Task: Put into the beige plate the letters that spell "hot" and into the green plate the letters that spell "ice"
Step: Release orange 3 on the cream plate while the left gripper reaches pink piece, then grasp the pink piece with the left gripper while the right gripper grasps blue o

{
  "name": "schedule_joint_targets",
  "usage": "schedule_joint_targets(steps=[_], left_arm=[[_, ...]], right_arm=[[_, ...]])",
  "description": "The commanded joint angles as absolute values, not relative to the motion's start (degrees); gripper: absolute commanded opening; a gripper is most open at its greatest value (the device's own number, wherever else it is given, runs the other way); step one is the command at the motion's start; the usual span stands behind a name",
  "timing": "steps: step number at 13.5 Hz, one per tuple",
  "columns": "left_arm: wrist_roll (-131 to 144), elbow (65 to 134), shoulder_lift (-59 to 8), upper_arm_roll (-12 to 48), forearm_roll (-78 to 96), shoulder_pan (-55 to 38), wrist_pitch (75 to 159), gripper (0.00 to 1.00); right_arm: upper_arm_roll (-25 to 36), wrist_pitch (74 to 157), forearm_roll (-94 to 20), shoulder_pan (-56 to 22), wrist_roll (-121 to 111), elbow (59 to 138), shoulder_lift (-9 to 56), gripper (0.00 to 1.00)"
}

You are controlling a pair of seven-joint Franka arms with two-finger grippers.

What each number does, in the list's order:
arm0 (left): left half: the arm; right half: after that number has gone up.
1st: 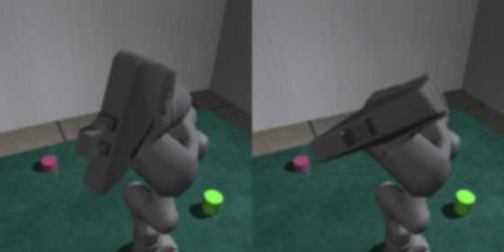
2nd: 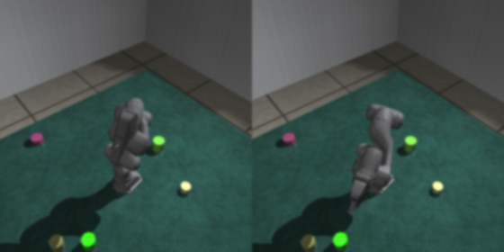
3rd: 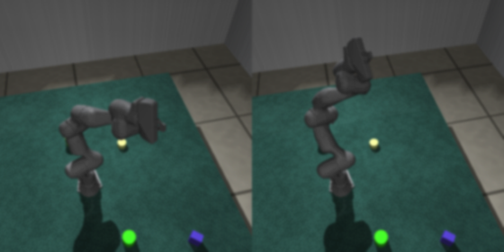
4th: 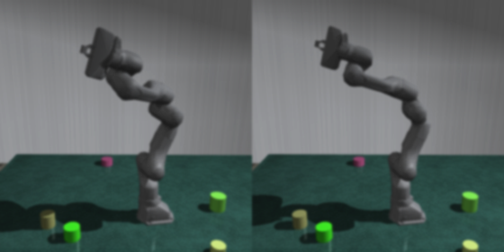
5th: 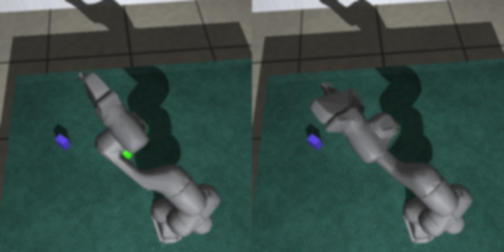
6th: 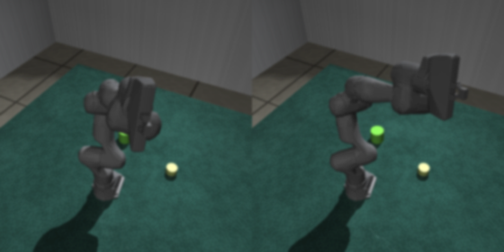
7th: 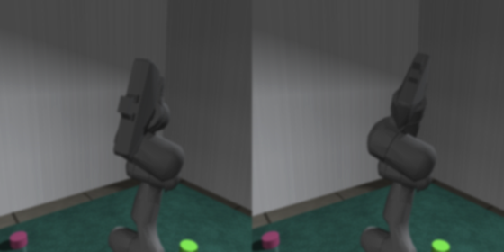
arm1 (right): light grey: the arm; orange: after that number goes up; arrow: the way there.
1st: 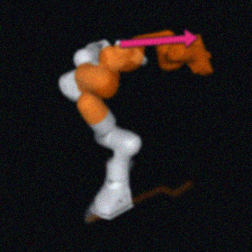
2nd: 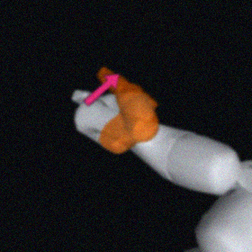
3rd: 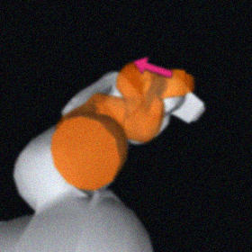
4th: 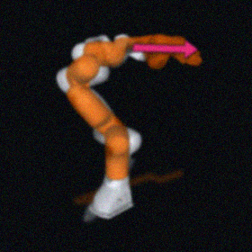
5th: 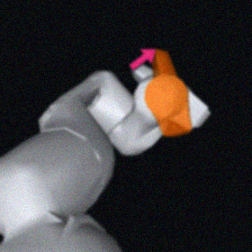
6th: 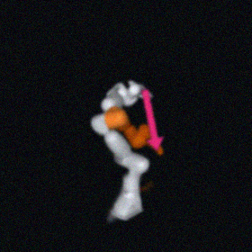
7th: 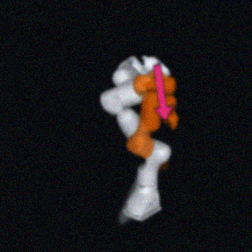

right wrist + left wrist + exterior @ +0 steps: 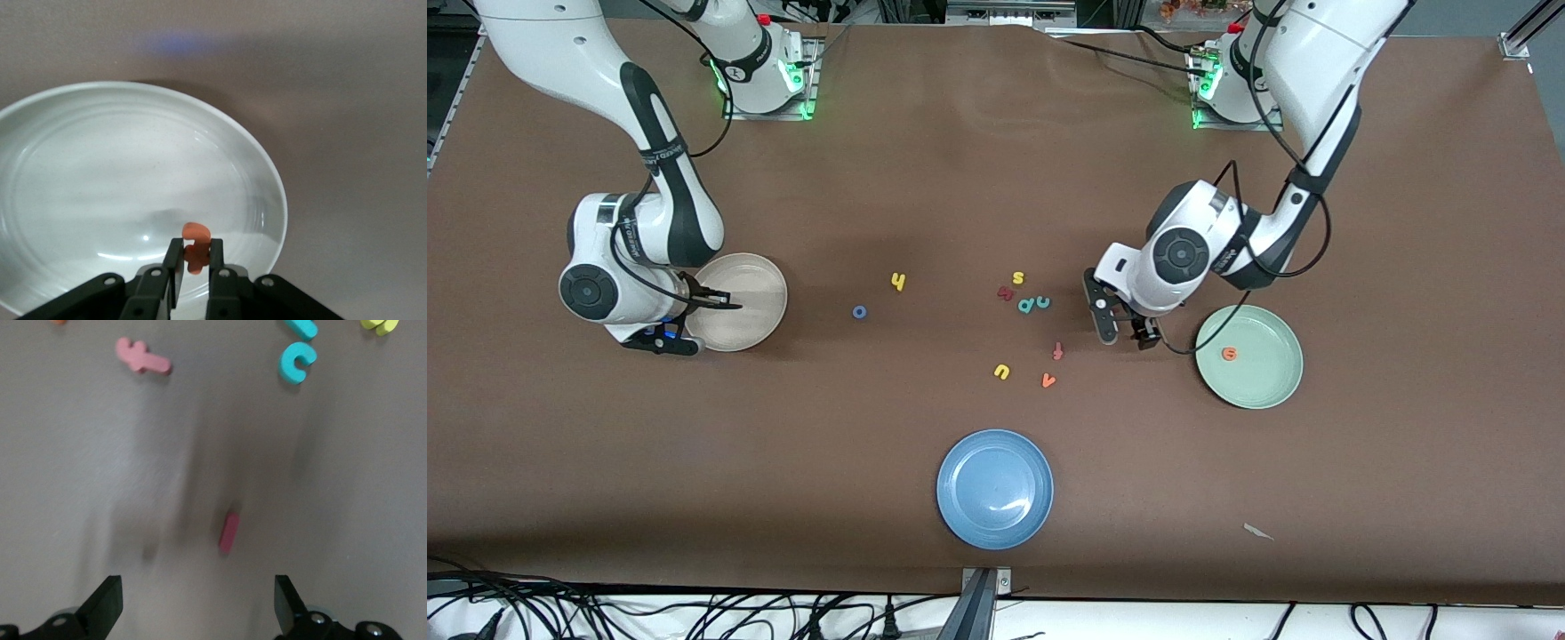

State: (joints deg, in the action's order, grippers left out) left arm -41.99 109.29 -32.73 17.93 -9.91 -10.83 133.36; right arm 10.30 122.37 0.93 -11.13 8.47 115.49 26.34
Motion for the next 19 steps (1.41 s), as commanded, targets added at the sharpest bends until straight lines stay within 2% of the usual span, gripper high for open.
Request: schedule_joint_targets(steps=[1, 2, 4, 7, 10, 14, 15, 16, 17, 19], left_arm=[[-42.63, 109.77, -34.27, 18.10, -16.94, -11.07, 137.18, 1.00], [-42.71, 110.56, -34.63, 18.02, -18.09, -11.42, 138.59, 1.00], [-42.63, 111.09, -34.72, 18.02, -18.37, -11.51, 139.39, 1.00], [-42.28, 111.18, -34.72, 18.10, -18.37, -12.48, 139.31, 1.00], [-41.66, 111.18, -34.63, 19.50, -18.28, -12.57, 138.70, 1.00], [-42.18, 111.71, -34.72, 19.60, -18.37, -12.57, 138.34, 0.99], [-42.10, 111.97, -34.63, 19.60, -18.28, -12.57, 138.43, 0.98], [-42.19, 111.97, -34.72, 19.60, -18.37, -12.57, 138.34, 0.96], [-42.27, 111.97, -34.72, 19.60, -18.89, -12.57, 138.43, 0.92], [-41.75, 112.06, -34.80, 19.60, -21.52, -12.57, 138.51, 0.73]], right_arm=[[10.11, 122.44, 0.79, -10.81, 8.25, 116.02, 24.62, 0.91], [9.85, 122.08, 0.79, -10.81, 8.61, 115.75, 23.30, 0.98], [7.66, 120.59, 0.70, -11.33, 13.41, 115.32, 20.49, 0.98], [-0.15, 121.29, 0.62, -11.34, 26.76, 113.83, 19.51, 0.98], [-6.23, 127.77, 0.62, -11.86, 36.54, 113.03, 21.08, 0.98], [-9.14, 138.31, 0.88, -14.49, 39.20, 113.11, 27.23, 0.94], [-9.14, 140.25, 1.31, -15.46, 39.11, 113.12, 28.73, 0.90], [-9.14, 140.97, 1.41, -15.99, 39.11, 113.12, 29.61, 0.76], [-9.14, 140.98, 1.67, -16.69, 38.94, 113.12, 30.49, 0.67], [-9.14, 140.98, 1.76, -17.14, 38.94, 113.20, 30.93, 0.65]])
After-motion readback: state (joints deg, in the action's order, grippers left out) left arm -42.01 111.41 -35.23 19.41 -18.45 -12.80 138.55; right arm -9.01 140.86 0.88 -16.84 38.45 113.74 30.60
